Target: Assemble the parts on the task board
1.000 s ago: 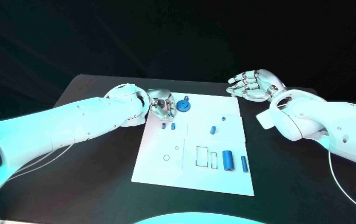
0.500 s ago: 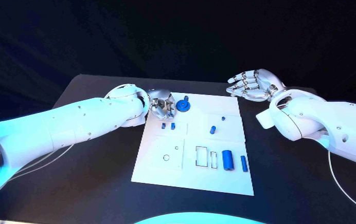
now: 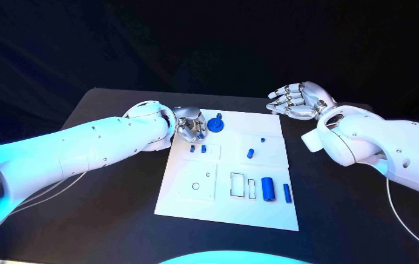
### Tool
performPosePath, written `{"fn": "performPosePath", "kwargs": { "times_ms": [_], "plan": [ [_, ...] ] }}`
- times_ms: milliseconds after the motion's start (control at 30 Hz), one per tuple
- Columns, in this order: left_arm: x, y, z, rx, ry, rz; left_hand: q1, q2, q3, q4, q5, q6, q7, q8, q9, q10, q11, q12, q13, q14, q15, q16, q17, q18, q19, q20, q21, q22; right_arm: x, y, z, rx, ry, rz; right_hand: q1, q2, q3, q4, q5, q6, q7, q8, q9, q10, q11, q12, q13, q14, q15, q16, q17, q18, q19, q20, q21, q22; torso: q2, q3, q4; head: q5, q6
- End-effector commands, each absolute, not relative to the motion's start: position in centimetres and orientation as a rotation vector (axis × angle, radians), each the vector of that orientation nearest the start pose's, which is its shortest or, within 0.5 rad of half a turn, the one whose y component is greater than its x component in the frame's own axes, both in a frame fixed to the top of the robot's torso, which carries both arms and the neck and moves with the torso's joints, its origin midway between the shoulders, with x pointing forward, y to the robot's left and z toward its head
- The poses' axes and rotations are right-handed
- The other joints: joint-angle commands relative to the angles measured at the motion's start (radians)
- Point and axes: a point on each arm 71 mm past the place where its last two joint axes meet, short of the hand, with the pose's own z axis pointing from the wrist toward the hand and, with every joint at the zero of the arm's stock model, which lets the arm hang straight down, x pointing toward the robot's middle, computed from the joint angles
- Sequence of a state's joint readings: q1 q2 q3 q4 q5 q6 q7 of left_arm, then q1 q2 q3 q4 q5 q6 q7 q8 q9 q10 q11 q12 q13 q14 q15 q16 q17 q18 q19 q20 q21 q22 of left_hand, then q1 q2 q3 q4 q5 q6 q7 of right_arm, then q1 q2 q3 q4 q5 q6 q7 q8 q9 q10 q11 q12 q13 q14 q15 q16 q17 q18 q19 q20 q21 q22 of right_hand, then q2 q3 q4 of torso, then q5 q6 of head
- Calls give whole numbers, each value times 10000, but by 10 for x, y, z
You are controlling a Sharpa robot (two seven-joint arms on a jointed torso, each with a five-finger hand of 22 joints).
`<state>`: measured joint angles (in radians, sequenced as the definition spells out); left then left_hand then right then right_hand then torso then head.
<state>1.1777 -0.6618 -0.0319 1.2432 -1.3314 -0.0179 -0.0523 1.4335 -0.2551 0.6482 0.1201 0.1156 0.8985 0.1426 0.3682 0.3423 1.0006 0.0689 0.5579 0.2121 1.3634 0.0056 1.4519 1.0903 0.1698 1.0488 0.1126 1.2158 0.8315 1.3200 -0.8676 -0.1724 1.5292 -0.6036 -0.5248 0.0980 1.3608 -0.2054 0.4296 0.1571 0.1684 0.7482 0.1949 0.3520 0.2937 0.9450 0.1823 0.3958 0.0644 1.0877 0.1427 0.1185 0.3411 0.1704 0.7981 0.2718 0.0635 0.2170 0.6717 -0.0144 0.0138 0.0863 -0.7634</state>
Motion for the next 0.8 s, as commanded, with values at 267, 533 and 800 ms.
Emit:
{"fn": "performPosePath", "kwargs": {
  "times_ms": [267, 533, 800],
  "plan": [
    [521, 182, -231, 1203, 20008, -6862, -152, -97, -65, 46, 7, -294, -20, -259, -56, -75, 68, -123, 36, -47, 70, 27, -51, -142, -90, 44, -71, -77, 494, -225, -171, 5798, 15979, 10114, -109, -9, 3, -38, -33, -2, 532, 26, -11, -47, -1, -39, -10, -71, -10, -52, -12, 152, 31, 5, 13, -17, 3, 0, -1, 0, 25],
    [522, 184, -232, 1158, 20169, -6725, -213, -171, -93, 88, 13, -585, -32, -507, -119, -127, 94, -218, 65, -84, 93, 18, -117, -128, -137, 57, -130, -156, 494, -225, -172, 5811, 16132, 10065, -131, -28, -3, -50, -36, -24, 543, 16, -24, -67, 10, -61, -12, -110, 4, -80, -34, 147, 18, 12, 7, -50, 5, 4, -5, 10, 12],
    [522, 189, -234, 1096, 20329, -6511, -260, -268, -242, 124, 6, -1084, -241, -898, -261, -342, 198, -381, 121, -322, 182, -73, -486, -73, -387, 117, -351, -475, 494, -226, -174, 5643, 16395, 9887, -207, -35, 12, -174, -36, 40, 525, 27, -86, -281, 67, -340, -24, -539, 125, -283, -265, 135, -211, 95, 0, -315, 4, 4, -4, 2, 13]
  ]
}}
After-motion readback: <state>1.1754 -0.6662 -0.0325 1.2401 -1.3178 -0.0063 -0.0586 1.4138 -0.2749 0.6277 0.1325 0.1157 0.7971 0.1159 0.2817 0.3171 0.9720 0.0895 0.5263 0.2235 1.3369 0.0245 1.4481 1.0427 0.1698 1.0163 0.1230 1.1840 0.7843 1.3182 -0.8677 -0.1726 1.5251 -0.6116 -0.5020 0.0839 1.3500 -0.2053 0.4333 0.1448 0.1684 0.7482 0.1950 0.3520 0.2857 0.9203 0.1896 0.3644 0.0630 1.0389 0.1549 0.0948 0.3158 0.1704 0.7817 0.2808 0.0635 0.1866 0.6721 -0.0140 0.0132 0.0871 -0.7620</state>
